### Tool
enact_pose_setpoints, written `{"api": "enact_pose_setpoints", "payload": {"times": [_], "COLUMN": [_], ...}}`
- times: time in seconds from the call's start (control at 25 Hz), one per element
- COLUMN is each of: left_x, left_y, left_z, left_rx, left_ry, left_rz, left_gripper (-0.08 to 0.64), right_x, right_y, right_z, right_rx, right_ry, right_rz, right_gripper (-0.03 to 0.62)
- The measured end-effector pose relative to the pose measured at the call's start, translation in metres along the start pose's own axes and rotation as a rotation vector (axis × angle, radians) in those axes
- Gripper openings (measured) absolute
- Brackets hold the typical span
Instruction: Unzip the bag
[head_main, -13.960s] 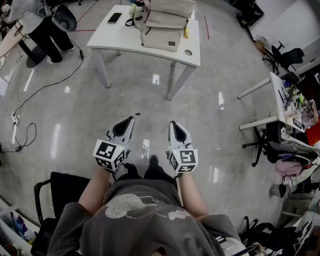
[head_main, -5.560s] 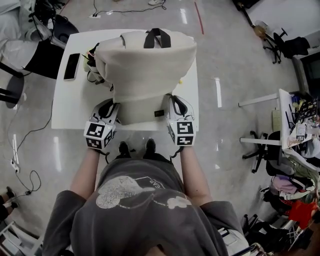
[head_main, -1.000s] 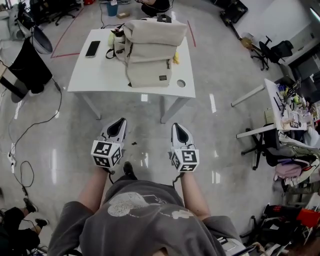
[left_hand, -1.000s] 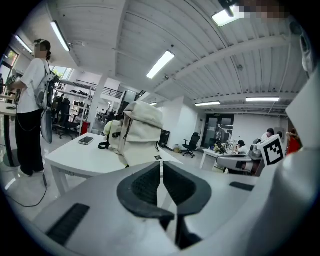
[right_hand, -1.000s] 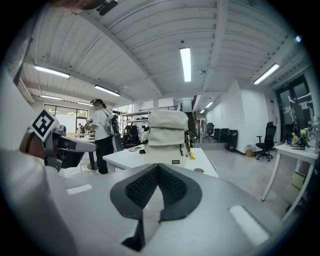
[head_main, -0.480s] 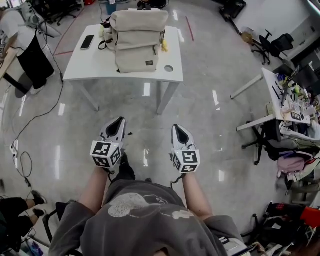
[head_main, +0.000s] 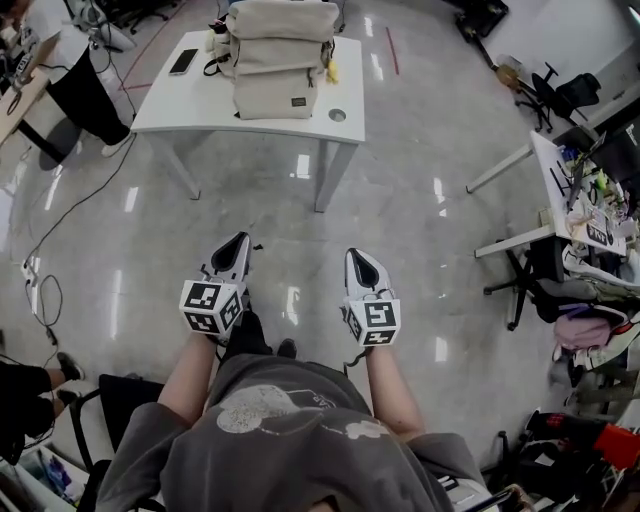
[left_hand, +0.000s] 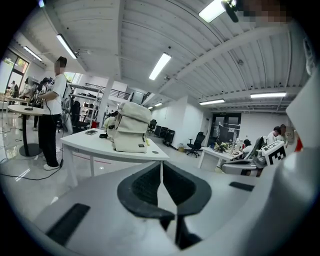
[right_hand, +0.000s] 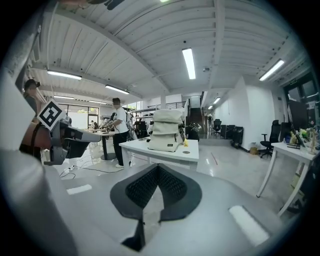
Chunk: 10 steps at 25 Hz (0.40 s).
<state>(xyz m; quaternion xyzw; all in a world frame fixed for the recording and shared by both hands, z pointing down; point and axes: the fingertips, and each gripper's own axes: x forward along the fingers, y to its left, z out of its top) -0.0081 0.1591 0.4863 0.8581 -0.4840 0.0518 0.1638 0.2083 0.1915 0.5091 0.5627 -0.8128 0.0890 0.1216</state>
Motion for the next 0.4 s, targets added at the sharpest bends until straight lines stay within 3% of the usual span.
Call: {"api": "enact_pose_setpoints", "payload": {"times": [0.4], "left_x": [0.008], "left_y": [-0.025], "left_z": [0.0], "left_rx": [0.028], "left_ry": [-0.019], "left_rz": [-0.004], "left_gripper": [0.018], "right_x": [-0.017], "right_y": [-0.019], "right_z": [-0.009], "right_rx": [0.014], "right_ry": [-0.014], "right_rz": [-0.006], "right_gripper": [-0.002]}}
